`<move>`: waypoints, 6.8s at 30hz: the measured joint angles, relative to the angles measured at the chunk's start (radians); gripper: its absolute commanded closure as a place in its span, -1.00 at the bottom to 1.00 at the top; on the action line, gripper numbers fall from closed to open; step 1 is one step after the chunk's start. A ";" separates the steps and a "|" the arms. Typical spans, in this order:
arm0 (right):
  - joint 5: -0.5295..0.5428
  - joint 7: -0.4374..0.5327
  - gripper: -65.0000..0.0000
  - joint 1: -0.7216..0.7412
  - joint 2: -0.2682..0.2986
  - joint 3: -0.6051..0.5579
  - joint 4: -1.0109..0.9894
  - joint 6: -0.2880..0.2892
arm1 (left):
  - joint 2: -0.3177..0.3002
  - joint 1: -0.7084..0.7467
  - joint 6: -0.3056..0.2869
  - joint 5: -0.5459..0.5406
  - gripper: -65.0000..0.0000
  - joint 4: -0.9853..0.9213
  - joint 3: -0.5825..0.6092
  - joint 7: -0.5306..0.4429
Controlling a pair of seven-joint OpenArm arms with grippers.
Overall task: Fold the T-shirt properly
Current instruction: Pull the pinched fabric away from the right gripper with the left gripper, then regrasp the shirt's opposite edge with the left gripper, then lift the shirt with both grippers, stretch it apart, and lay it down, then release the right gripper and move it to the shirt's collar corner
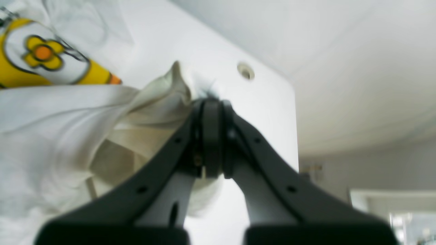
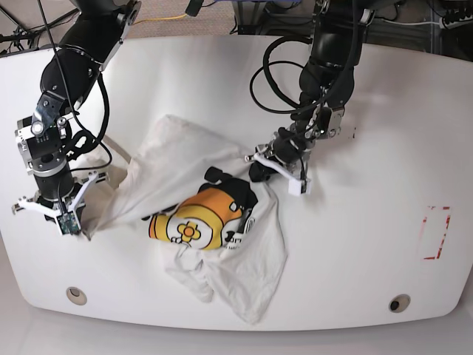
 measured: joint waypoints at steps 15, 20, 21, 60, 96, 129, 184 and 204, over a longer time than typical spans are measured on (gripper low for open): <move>0.004 0.002 1.00 -0.094 -0.058 0.139 0.000 0.008 | -0.148 0.393 0.008 -0.002 0.95 0.536 0.005 0.179; 0.005 0.003 1.00 -0.129 -0.067 0.138 0.000 0.008 | -0.184 0.472 0.008 0.000 0.76 0.652 0.005 0.210; 0.005 0.003 1.00 -0.133 -0.069 0.140 0.000 0.008 | -0.190 0.475 0.009 0.001 0.62 0.665 0.005 0.227; -0.003 0.006 1.00 -0.086 -0.141 0.145 -0.002 -0.001 | -0.170 -0.105 0.007 0.014 -0.54 0.287 -0.273 0.488; -0.011 0.006 1.00 -0.072 -0.146 0.148 -0.002 0.000 | -0.089 -0.373 -0.085 -0.015 -0.06 -0.343 -0.109 0.195; -0.019 0.001 1.00 0.096 -0.140 0.143 -0.060 0.000 | -0.282 -0.097 -0.152 0.009 0.97 0.377 -0.394 0.395; 0.008 -0.157 1.00 0.087 0.004 0.002 -0.123 0.003 | -0.502 0.103 -0.159 -0.070 0.97 0.784 -0.602 0.657; -0.007 -0.163 1.00 0.049 -0.072 0.016 -0.255 -0.008 | -0.461 0.222 -0.160 -0.062 0.97 0.780 -0.636 0.657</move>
